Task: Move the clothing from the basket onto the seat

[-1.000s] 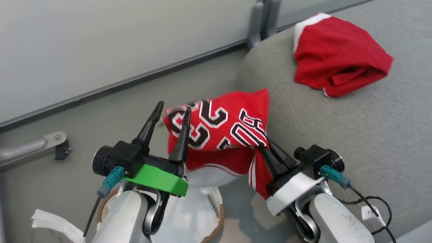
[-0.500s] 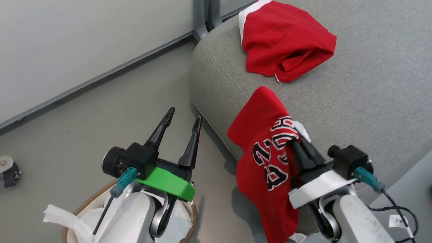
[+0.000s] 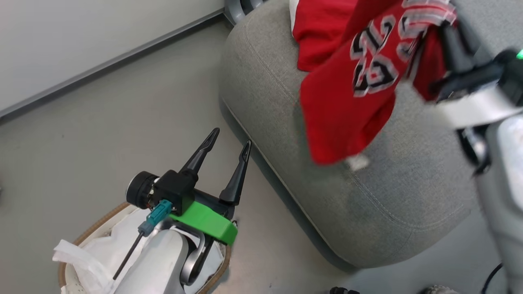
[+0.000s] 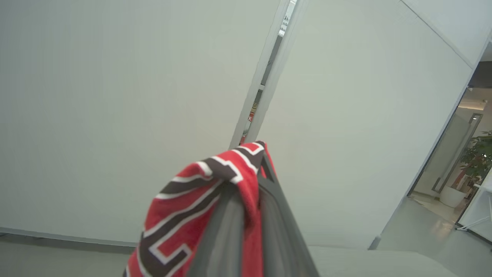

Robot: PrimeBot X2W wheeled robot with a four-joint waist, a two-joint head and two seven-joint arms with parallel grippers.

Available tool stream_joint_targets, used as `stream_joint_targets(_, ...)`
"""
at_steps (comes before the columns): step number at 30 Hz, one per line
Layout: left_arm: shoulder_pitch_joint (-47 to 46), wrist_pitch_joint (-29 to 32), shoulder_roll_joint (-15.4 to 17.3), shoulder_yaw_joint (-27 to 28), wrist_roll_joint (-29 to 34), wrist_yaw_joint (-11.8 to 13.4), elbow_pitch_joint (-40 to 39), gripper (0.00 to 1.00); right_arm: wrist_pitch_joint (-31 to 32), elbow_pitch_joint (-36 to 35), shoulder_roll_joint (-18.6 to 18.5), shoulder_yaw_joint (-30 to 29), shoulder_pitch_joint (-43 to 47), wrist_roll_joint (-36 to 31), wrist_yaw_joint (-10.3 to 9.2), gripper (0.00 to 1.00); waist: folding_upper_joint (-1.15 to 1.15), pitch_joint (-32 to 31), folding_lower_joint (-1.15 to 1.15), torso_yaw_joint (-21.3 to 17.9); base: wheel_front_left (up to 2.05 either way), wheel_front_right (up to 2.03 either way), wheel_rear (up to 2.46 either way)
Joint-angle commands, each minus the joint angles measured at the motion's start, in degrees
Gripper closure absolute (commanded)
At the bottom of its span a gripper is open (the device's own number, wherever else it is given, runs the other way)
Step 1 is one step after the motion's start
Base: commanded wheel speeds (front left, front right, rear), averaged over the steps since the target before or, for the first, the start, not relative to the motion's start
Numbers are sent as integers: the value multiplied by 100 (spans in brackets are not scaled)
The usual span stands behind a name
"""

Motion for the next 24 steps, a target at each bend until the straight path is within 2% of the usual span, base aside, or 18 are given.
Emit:
stream_joint_targets(1, -69, 4, 97, 7, 68, -16, -52, 0, -13, 70, -170, -106, -374, -107, -10, 100, 0, 205, 0, 13, 0, 0, 0)
stream_joint_targets(7, -153, 4, 238, 59, 155, -16, -251, 0, -12, 688, -692, -535, -1786, -526, -9, 100, 0, 577, 0, 53, 0, 0, 0)
stream_joint_targets(15, -566, 4, 303, -403, 173, -16, -415, 0, -12, 1698, -1140, -1344, -2944, -1151, -10, 100, 0, 1134, 0, 555, 0, 0, 0)
stream_joint_targets(19, -794, 4, 367, -544, 132, -16, -407, 0, -12, 2165, -1113, -1721, -3096, -1450, -9, 100, 0, 1392, 0, 819, 0, 0, 0)
stream_joint_targets(24, -943, 4, 401, -678, 81, -16, -397, 0, -10, 2778, -847, -2028, -2617, -1623, -9, 100, 0, 1611, 0, 1061, 0, 0, 0)
